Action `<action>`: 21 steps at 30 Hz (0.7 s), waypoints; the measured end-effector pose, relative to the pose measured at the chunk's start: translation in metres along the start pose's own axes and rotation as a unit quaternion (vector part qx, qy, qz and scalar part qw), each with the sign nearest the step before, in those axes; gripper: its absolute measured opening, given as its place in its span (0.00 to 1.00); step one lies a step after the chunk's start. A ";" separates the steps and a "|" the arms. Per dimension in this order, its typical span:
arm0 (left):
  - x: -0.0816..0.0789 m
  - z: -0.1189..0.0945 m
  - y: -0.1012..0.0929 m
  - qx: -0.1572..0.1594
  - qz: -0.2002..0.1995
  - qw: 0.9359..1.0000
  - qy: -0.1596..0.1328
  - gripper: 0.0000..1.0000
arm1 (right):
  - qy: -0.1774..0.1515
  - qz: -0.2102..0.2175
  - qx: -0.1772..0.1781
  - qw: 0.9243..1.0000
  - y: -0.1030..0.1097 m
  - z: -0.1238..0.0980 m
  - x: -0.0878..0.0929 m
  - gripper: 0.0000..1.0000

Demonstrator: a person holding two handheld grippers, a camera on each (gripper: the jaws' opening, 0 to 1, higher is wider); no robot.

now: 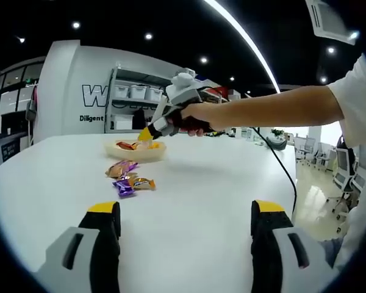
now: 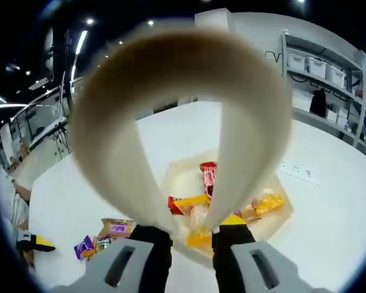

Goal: Place the target food into the container with the food tongs after gripping and lifting it, then release it inside without dropping or visibly crushing the food.

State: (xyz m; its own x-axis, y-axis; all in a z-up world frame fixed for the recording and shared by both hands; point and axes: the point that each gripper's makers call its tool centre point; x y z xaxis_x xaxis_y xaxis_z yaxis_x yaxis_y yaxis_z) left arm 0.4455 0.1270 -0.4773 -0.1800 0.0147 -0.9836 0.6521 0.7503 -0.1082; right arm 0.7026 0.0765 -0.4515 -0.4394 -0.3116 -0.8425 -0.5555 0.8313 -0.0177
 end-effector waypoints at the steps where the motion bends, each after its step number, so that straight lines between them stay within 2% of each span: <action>1: 0.000 0.000 0.000 0.000 0.000 1.000 0.000 0.86 | 0.000 -0.003 0.002 1.000 -0.001 0.001 0.000 0.18; 10: 0.000 0.000 -0.001 0.002 0.000 1.000 -0.001 0.86 | 0.018 -0.007 0.005 1.000 0.003 0.011 0.011 0.19; 16: 0.000 0.000 -0.002 0.004 -0.003 1.000 -0.003 0.86 | 0.001 -0.002 -0.017 1.000 0.019 0.001 -0.002 0.19; 19: 0.000 -0.001 -0.002 0.004 -0.001 1.000 -0.003 0.85 | -0.015 -0.006 -0.029 0.999 0.030 -0.002 -0.011 0.19; 21: 0.000 0.000 -0.002 0.004 -0.007 1.000 -0.003 0.85 | -0.015 0.006 -0.047 0.999 0.044 -0.005 -0.013 0.19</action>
State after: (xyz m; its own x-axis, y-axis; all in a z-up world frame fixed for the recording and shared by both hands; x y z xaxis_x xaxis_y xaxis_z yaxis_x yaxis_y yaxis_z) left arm 0.4438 0.1259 -0.4773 -0.1844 0.0007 -0.9829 0.6550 0.7457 -0.1223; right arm 0.6807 0.1147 -0.4392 -0.4265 -0.2865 -0.8579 -0.6148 0.7876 0.0426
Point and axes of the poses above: the point that each gripper's makers call its tool centre point, and the gripper's own axes: z roughly forward along the fingers, y roughly to its left, x roughly out of its underside, and after that the axes turned 6 degrees about x, right-handed
